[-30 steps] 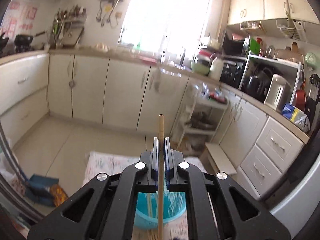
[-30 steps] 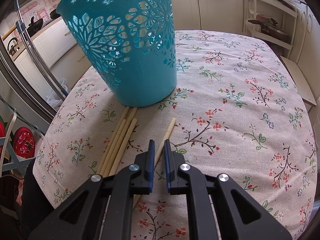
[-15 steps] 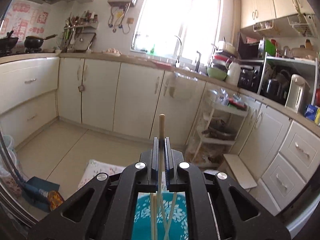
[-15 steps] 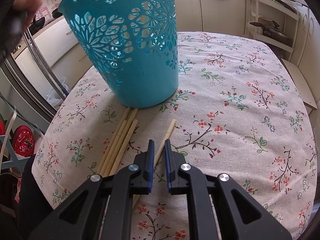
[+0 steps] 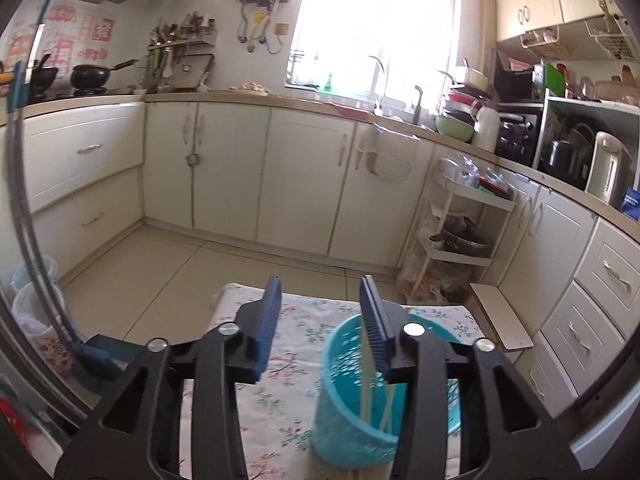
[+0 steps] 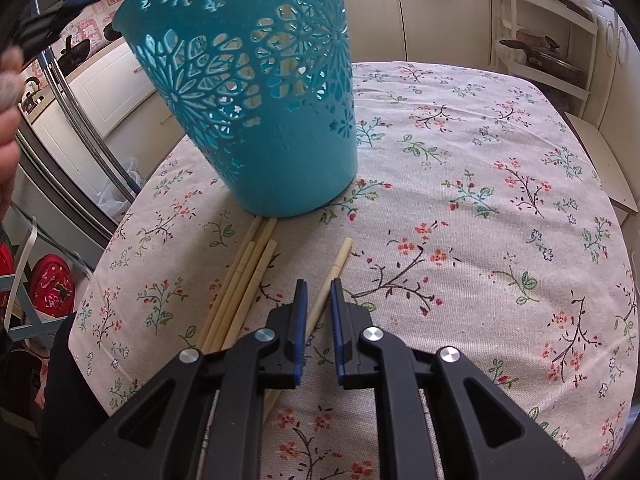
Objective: Organize utensils
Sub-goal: 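Grasp a chopstick with the right tool and drop it in the cup while the left tool withdraws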
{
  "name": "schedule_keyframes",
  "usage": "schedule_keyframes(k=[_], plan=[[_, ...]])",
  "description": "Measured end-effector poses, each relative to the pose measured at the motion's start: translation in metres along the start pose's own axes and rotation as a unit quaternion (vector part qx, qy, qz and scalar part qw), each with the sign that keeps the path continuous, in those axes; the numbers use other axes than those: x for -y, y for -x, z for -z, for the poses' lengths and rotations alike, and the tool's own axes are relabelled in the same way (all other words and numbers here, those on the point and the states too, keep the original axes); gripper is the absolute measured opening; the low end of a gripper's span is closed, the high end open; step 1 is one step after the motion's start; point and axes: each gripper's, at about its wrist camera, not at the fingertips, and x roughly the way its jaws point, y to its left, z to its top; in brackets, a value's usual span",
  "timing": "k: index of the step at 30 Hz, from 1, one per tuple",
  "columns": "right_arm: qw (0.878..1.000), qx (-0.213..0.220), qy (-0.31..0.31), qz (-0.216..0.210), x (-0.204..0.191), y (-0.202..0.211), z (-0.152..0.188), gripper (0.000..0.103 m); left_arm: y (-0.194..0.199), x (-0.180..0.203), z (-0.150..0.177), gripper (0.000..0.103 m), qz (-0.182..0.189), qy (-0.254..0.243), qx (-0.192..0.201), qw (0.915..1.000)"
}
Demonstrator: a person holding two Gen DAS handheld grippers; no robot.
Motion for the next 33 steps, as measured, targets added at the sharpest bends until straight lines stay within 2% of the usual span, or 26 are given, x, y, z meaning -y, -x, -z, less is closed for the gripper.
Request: schedule_keyframes(k=[2,4,8,11,13,17,19,21,23,26,27,31,33], plan=[[1.000,0.002,0.009,0.006,-0.004,0.000,0.001,0.012,0.009,-0.017,0.009,0.049,-0.017,0.014,-0.001,0.9998],[1.000,0.001,0.015,0.011,-0.006,0.000,0.002,0.011,0.012,-0.035,0.027,0.055,-0.031,0.032,-0.020,0.9988],[1.000,0.000,0.012,0.020,-0.003,0.002,0.002,0.010,-0.002,-0.058,0.079,0.055,-0.056,0.034,-0.089,0.9938],[1.000,-0.005,0.011,0.023,0.000,0.005,0.004,0.011,-0.017,-0.062,0.116,0.055,-0.059,0.025,-0.139,0.9883],[0.999,-0.004,0.019,0.028,-0.002,0.006,0.005,0.011,-0.024,-0.064,0.129,0.055,-0.056,0.025,-0.157,0.9856],[1.000,0.000,0.017,0.020,0.002,0.009,0.005,0.009,-0.039,-0.062,0.138,0.057,-0.059,0.019,-0.171,0.9833],[0.999,0.002,0.010,0.030,0.006,0.012,0.005,0.009,-0.048,-0.062,0.137,0.059,-0.063,0.013,-0.175,0.9824],[1.000,-0.009,0.000,0.025,0.013,0.010,0.005,0.010,-0.053,-0.060,0.140,0.062,-0.067,0.007,-0.180,0.9813],[0.999,-0.007,0.011,0.029,0.010,0.010,0.005,0.010,-0.062,-0.062,0.144,0.063,-0.063,0.017,-0.210,0.9754],[0.999,-0.005,0.028,0.041,0.003,0.007,0.004,0.010,-0.068,-0.064,0.150,0.064,-0.066,0.025,-0.230,0.9707],[0.999,-0.005,0.029,0.042,0.003,0.007,0.004,0.010,-0.068,-0.062,0.151,0.069,-0.065,0.020,-0.230,0.9708],[1.000,-0.012,-0.003,0.006,0.012,0.012,0.002,0.007,-0.073,-0.053,0.153,0.077,-0.067,-0.008,-0.241,0.9681],[1.000,-0.011,-0.001,0.011,0.013,0.015,0.004,0.006,-0.072,-0.051,0.153,0.078,-0.069,-0.012,-0.243,0.9675]])
